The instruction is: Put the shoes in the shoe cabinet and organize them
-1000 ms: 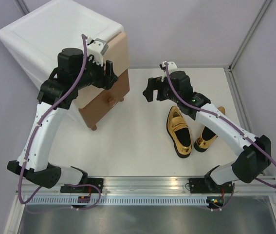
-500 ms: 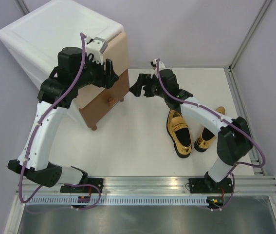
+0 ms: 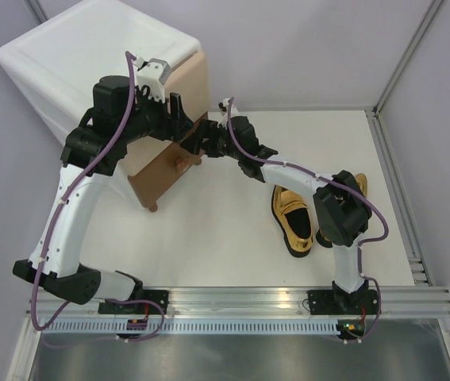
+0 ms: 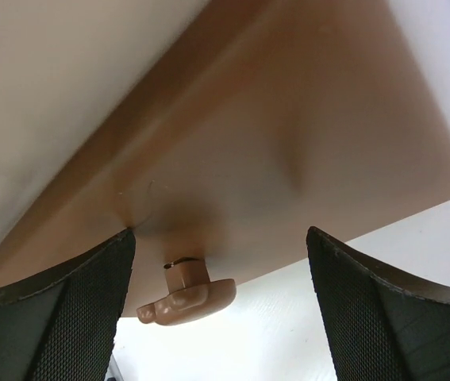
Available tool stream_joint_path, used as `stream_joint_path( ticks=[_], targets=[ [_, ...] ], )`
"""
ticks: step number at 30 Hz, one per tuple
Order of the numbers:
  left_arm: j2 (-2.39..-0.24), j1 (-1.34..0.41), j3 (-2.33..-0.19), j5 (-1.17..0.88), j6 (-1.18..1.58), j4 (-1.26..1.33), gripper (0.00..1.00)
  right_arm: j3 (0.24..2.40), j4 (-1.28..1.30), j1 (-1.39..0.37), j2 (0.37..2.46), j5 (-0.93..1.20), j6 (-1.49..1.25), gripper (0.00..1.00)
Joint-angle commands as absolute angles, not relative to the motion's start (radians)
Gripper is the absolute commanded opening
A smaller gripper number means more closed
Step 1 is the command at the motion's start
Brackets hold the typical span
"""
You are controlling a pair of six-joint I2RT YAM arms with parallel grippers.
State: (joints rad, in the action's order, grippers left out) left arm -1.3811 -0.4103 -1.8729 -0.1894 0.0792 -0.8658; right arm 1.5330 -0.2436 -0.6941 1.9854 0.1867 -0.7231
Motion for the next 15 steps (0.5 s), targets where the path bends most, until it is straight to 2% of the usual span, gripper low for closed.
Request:
stream_joint_path(
  ticks=[1,8,15],
  targets=[
    [-1.385,-0.445,-1.899,-0.497,0.288,-0.845,0.64,1.627,-0.371,-0.712,2.046,0.146,-0.794,0.92],
    [-1.37,-0.465,-1.873,-0.572,0.333,-0.816,0.63,1.651,-0.408,-0.719,2.091,0.124,-0.834,0.92],
    [-1.351,-0.472,-1.859,-0.623,0.348,-0.795,0.63,1.525,-0.479,-0.716,2.042,0.098,-0.879,0.92]
  ],
)
